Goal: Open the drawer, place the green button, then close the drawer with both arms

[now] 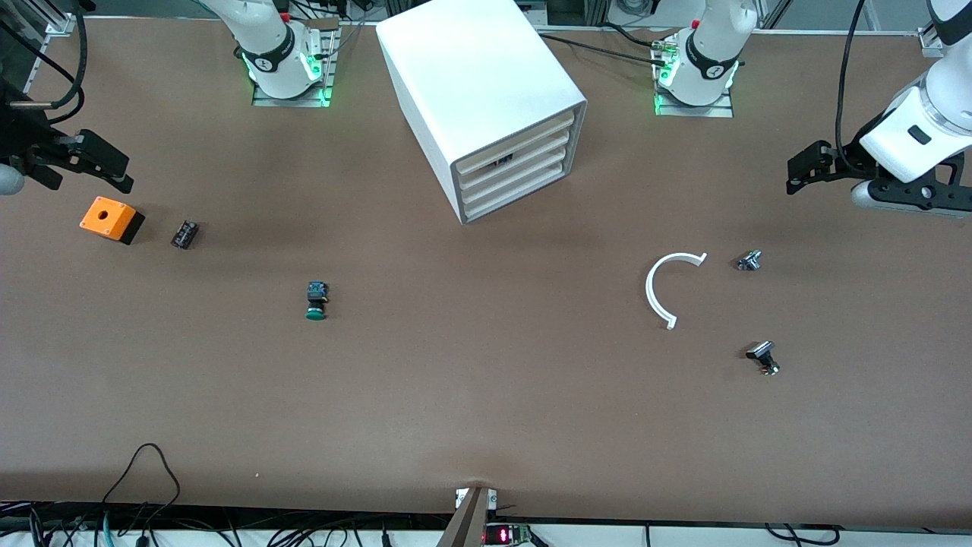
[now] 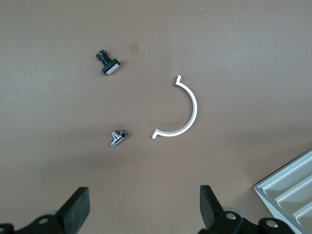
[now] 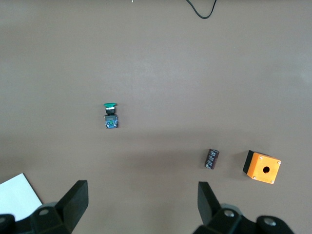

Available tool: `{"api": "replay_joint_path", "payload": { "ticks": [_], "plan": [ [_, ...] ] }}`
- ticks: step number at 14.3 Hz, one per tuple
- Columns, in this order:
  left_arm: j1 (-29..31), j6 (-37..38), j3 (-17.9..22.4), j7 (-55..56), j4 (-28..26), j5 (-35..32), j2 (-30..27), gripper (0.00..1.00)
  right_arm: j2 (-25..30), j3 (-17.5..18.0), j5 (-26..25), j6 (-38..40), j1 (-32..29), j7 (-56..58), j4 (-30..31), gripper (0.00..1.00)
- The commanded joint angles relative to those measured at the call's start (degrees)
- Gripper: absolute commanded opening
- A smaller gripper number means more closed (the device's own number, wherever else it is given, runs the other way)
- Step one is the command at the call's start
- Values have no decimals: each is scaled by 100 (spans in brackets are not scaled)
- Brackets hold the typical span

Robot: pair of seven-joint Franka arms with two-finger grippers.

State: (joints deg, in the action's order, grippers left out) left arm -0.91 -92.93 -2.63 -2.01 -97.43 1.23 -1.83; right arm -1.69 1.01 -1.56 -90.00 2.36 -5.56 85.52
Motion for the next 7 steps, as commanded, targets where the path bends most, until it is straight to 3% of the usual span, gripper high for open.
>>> {"api": "replay_joint_path", "payload": {
  "ticks": [1,7],
  "plan": [
    [-15,117,-19,-71,75,-97,-45,99,10,66,-29,-26,-69,-6,-9,99],
    [-15,117,-19,-71,75,-88,-45,99,10,74,-46,-18,-52,20,-9,99]
  ]
}}
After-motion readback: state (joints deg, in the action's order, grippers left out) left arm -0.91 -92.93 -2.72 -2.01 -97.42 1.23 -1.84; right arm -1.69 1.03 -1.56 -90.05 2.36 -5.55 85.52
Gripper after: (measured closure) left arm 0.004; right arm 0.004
